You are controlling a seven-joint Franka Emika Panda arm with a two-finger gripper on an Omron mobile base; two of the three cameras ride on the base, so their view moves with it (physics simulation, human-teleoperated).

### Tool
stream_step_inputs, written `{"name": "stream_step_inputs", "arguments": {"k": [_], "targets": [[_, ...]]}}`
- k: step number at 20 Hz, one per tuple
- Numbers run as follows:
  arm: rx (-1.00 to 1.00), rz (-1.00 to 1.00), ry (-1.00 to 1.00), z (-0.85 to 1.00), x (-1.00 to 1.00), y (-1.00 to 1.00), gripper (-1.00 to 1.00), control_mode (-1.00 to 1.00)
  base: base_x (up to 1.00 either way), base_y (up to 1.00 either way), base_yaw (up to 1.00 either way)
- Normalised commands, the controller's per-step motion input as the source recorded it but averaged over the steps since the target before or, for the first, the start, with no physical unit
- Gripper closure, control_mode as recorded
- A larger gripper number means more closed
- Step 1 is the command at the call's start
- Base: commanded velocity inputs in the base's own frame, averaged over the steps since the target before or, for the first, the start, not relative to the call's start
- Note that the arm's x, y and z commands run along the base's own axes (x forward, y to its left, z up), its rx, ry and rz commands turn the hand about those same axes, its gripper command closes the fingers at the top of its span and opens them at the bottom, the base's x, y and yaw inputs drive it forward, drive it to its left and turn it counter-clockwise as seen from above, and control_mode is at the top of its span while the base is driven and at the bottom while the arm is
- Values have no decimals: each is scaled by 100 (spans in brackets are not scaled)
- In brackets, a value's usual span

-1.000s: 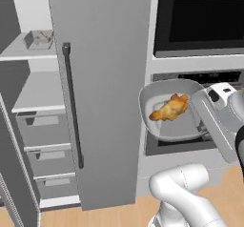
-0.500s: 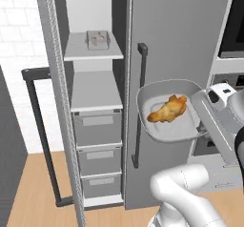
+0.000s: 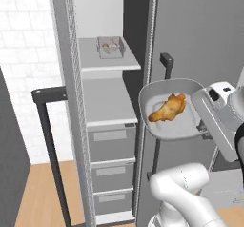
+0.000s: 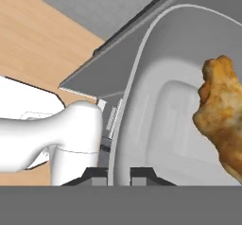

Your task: Take the meat container that has the chicken drumstick and place it on the second highest rack of the freezer. Then take the vegetable container that has the garlic and sweet potato and place it on the highest rack of the freezer.

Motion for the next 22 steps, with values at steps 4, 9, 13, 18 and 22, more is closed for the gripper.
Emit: {"name": "stream_step_inputs", "arguments": {"k": [4, 9, 13, 18, 22], "targets": [[0, 1, 0, -11, 0, 17, 100, -100, 0, 56, 2], [0, 0, 0, -37, 71, 19, 100, -100, 0, 0, 0], [0, -6, 0, -21, 100, -10, 100, -100, 0, 0, 0], [-6, -7, 0, -48, 100, 3, 100, -100, 0, 0, 0], [-10, -10, 0, -51, 100, 3, 100, -100, 0, 0, 0]]}}
